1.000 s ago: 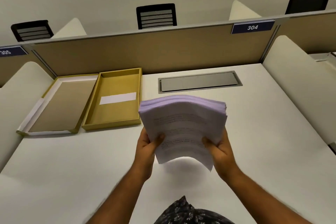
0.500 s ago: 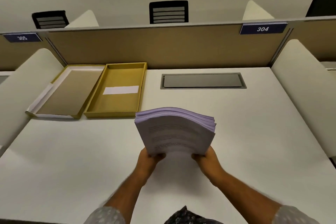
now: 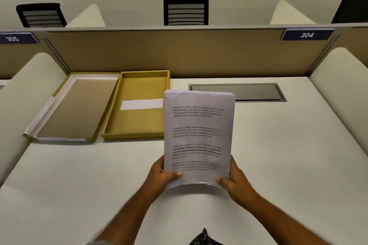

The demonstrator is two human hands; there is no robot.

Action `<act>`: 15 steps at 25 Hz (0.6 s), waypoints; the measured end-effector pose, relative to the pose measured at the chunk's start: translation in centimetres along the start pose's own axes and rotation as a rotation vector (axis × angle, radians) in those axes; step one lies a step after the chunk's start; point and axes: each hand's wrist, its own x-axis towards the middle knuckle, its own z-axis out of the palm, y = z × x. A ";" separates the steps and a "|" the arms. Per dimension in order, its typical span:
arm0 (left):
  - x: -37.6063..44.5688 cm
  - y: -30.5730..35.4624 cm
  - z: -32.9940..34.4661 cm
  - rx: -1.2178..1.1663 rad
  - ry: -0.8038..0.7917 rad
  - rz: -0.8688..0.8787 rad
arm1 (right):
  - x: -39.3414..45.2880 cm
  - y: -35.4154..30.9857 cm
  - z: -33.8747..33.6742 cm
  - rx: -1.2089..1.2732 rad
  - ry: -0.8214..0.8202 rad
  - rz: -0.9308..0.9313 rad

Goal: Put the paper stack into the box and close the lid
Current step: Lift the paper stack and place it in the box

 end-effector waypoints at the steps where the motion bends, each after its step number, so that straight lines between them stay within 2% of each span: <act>1: 0.6 1.0 -2.0 -0.010 -0.005 0.000 | 0.8 -1.6 1.3 0.046 -0.009 0.002; 8: 7.8 7.4 -16.8 0.024 0.052 0.067 | 11.7 -11.6 10.1 0.213 -0.034 0.038; 15: 18.1 7.6 -24.0 0.083 0.200 -0.018 | 25.7 -16.8 14.6 0.089 -0.011 0.147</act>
